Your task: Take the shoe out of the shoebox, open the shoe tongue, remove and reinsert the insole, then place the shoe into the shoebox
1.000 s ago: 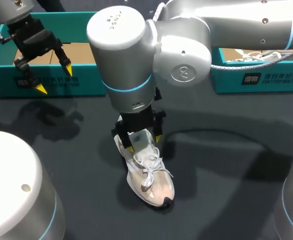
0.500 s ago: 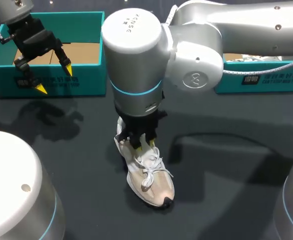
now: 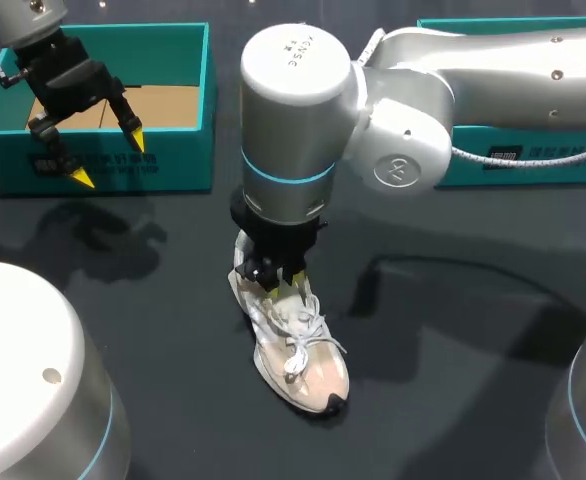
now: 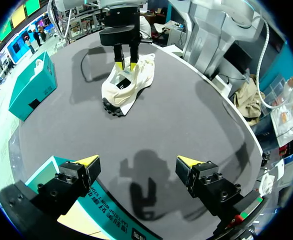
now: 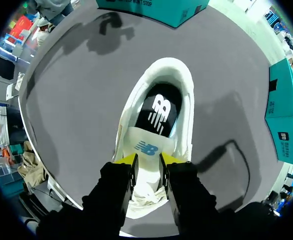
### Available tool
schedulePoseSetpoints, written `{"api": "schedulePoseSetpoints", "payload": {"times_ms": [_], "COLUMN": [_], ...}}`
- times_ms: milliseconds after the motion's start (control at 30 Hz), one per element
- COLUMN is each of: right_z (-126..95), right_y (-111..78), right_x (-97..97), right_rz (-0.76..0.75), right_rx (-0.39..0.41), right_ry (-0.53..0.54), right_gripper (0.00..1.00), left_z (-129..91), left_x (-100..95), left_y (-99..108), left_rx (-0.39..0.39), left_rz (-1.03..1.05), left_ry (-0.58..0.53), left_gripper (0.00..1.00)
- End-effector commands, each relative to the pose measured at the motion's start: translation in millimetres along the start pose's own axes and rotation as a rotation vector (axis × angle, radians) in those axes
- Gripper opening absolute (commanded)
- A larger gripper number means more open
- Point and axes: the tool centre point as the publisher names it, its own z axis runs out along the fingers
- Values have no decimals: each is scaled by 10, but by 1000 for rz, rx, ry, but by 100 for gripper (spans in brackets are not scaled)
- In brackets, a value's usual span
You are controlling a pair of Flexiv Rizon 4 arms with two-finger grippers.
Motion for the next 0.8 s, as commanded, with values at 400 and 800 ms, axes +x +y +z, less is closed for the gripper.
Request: {"api": "schedulePoseSetpoints", "payload": {"times_ms": [400,800], "right_z": [38,-459], "right_y": [23,27], "right_x": [-81,-78], "right_rz": [-18,-145], "right_rx": [-13,-19], "right_ry": [20,-111], "right_gripper": [29,34], "left_z": [-3,-3], "left_x": [2,2], "left_y": [2,2], "left_rx": [-2,-2], "left_rz": [1,1], "left_ry": [1,1], "left_gripper": [100,100]}}
